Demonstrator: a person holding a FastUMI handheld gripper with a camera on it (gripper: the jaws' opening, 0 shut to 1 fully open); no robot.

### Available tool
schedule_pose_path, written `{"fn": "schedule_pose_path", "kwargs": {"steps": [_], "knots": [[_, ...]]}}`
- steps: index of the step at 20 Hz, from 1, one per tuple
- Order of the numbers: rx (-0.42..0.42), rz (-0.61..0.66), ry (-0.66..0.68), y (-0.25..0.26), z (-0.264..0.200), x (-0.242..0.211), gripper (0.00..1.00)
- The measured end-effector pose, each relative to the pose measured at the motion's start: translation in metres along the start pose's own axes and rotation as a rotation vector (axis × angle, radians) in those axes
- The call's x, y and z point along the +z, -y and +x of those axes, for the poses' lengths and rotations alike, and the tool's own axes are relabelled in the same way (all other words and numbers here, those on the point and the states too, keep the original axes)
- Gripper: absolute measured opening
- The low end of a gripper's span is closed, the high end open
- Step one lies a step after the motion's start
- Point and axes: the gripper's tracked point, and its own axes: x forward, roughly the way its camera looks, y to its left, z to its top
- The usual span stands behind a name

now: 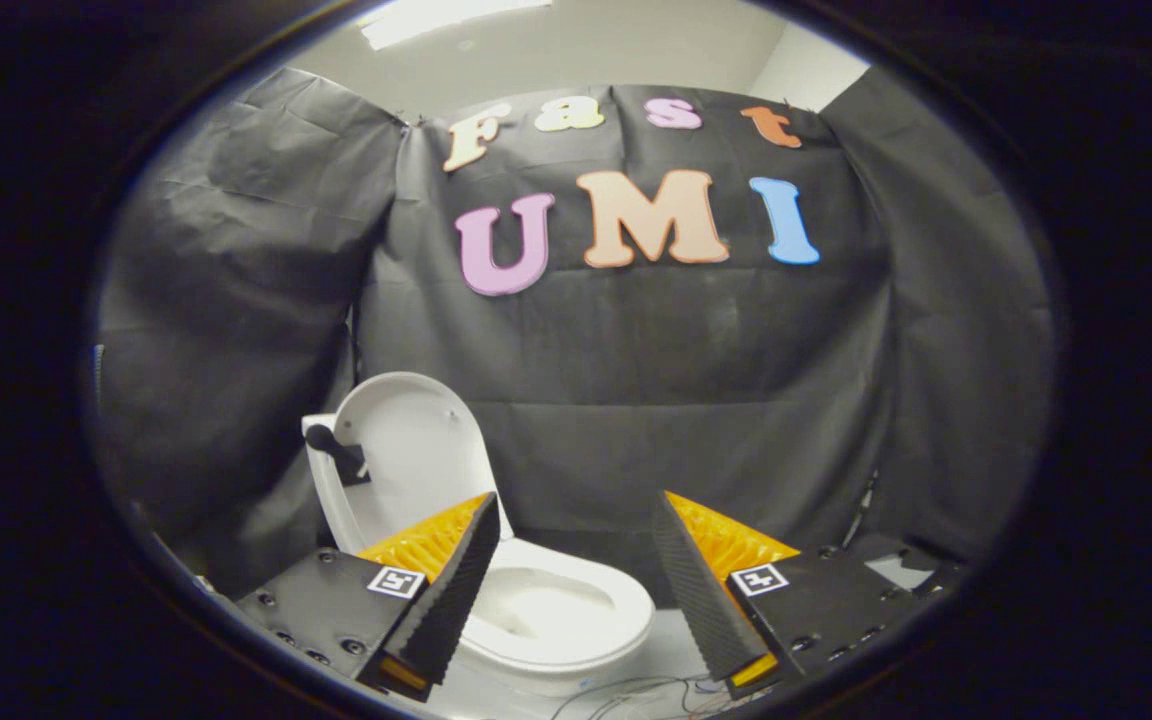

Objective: Open the toilet lid.

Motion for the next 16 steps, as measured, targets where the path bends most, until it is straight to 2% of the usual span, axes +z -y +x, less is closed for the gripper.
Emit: {"fn": "schedule_pose_path", "kwargs": {"steps": [6,9,12,14,16], "knots": [[-0.104,0.177,0.102,-0.038,0.034,-0.008,0.94],[-0.250,0.247,0.052,-0.041,0.038,-0.045,0.92],[-0.372,0.375,-0.018,-0.045,0.034,-0.092,0.93],[-0.417,0.462,-0.082,-0.051,0.032,-0.130,0.83],[-0.448,0.571,-0.112,-0.056,0.034,-0.158,0.83]]}}
